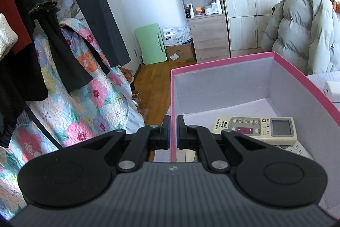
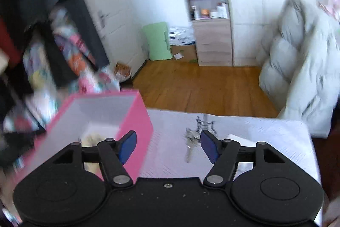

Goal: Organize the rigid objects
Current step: 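Move the open right gripper back toward the keys on the bed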

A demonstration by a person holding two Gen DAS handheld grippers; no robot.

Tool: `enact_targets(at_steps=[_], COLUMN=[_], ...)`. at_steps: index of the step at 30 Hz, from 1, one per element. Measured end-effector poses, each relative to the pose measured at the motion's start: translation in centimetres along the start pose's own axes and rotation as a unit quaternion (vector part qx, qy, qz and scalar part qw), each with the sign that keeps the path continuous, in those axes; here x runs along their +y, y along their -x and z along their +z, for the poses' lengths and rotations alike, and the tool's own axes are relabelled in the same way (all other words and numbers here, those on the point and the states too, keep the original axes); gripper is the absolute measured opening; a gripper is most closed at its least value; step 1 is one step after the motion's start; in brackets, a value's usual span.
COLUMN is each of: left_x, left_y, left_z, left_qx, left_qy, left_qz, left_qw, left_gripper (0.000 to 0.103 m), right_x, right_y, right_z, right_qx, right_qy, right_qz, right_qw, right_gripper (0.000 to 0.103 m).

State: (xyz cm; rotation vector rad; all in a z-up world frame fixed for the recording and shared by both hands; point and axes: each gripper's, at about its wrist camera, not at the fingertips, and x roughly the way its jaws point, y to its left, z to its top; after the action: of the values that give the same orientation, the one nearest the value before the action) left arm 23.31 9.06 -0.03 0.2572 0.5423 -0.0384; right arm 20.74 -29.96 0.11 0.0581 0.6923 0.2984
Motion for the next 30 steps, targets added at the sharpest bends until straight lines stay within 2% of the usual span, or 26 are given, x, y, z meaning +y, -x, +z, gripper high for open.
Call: enact_targets(at_steps=[6, 9, 13, 16, 19, 20, 21, 22, 23, 24, 30], left_x=[-0.5, -0.4, -0.3, 0.0, 0.0, 0.1, 0.2, 0.1, 0.1, 0.1, 1.0], left_y=[0.4, 0.3, 0.2, 0.2, 0.1, 0.1, 0.1, 0.1, 0.1, 0.1, 0.0], left_z=[-0.1, 0.0, 0.1, 0.0, -0.1, -0.1, -0.1, -0.1, -0.1, -0.2, 0.0], left_qx=[-0.017, -0.013, -0.013, -0.014, -0.013, -0.011, -0.011, -0.012, -0.012, -0.012, -0.007], left_qy=[-0.020, -0.018, -0.015, -0.013, -0.007, -0.004, -0.003, -0.001, 0.000, 0.000, 0.025], left_qz=[-0.009, -0.009, -0.012, -0.013, -0.014, -0.013, -0.013, -0.013, -0.012, -0.012, -0.029], left_qw=[0.9996, 0.9997, 0.9997, 0.9997, 0.9998, 0.9998, 0.9998, 0.9999, 0.9999, 0.9999, 0.9992], left_gripper=[0.003, 0.003, 0.003, 0.003, 0.003, 0.003, 0.003, 0.003, 0.003, 0.003, 0.006], right_x=[0.0, 0.0, 0.0, -0.3, -1.3, -1.6, -1.9, -2.1, -2.1, -2.1, -1.5], right_y=[-2.3, -4.4, -8.2, -11.4, -14.6, -15.3, -15.8, -16.1, -16.0, -15.7, -13.6], right_z=[-1.1, -0.6, 0.2, 0.9, 1.6, 1.6, 1.6, 1.4, 1.3, 1.2, 1.0], right_qx=[0.013, 0.011, 0.031, 0.041, 0.064, 0.073, 0.080, 0.086, 0.078, 0.073, 0.033], right_qy=[0.023, 0.038, 0.086, 0.108, 0.092, 0.083, 0.076, 0.069, 0.061, 0.054, 0.041], right_qz=[-0.008, -0.022, -0.057, -0.068, -0.066, -0.069, -0.069, -0.068, -0.062, -0.057, -0.047], right_qw=[1.000, 0.999, 0.994, 0.991, 0.991, 0.991, 0.991, 0.992, 0.993, 0.994, 0.998], right_gripper=[0.071, 0.062, 0.052, 0.050, 0.049, 0.047, 0.036, 0.019, 0.016, 0.005, 0.005])
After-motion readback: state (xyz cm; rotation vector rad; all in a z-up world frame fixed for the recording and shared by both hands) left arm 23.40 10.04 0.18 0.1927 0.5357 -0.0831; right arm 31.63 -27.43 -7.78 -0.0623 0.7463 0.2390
